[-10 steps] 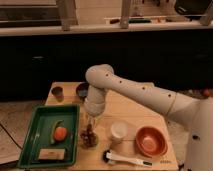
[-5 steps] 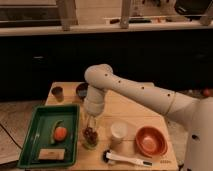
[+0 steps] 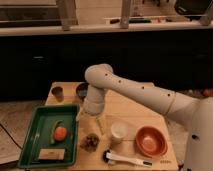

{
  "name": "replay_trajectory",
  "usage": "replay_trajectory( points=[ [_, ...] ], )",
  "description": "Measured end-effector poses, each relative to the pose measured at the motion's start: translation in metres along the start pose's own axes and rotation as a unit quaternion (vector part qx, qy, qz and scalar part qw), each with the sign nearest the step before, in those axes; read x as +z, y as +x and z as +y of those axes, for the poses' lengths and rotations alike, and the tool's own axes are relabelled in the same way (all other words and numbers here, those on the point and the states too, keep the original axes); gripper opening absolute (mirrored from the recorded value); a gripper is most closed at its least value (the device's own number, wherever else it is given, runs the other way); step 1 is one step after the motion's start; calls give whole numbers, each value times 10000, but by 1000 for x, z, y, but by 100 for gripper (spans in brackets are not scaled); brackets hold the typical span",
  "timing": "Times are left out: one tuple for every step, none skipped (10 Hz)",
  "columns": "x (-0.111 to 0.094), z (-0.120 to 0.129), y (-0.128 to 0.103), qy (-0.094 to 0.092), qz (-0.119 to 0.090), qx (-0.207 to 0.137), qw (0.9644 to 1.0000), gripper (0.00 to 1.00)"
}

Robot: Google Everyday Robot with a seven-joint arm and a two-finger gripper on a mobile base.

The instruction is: Place grapes in plastic cup

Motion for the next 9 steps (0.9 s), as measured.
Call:
replay_trajectory(
  points=[
    [0,0,-1,-2,14,-18,10000,80],
    [-1,0,-1,-10,37,-22,10000,80],
    [-1,0,-1,-23,54,-16,10000,80],
    [-1,-1,-2,-39,82,-20,10000,80],
    [-1,-1,-3,-50,101,-25,9999,80],
    [0,-1,-3,-72,135,-24,9999,80],
    [0,0,-3,-81,156,-20,9998,80],
    [0,-1,-3,-80,156,-21,9998,80],
    [0,-1,-3,-80,155,-26,9998,80]
  ],
)
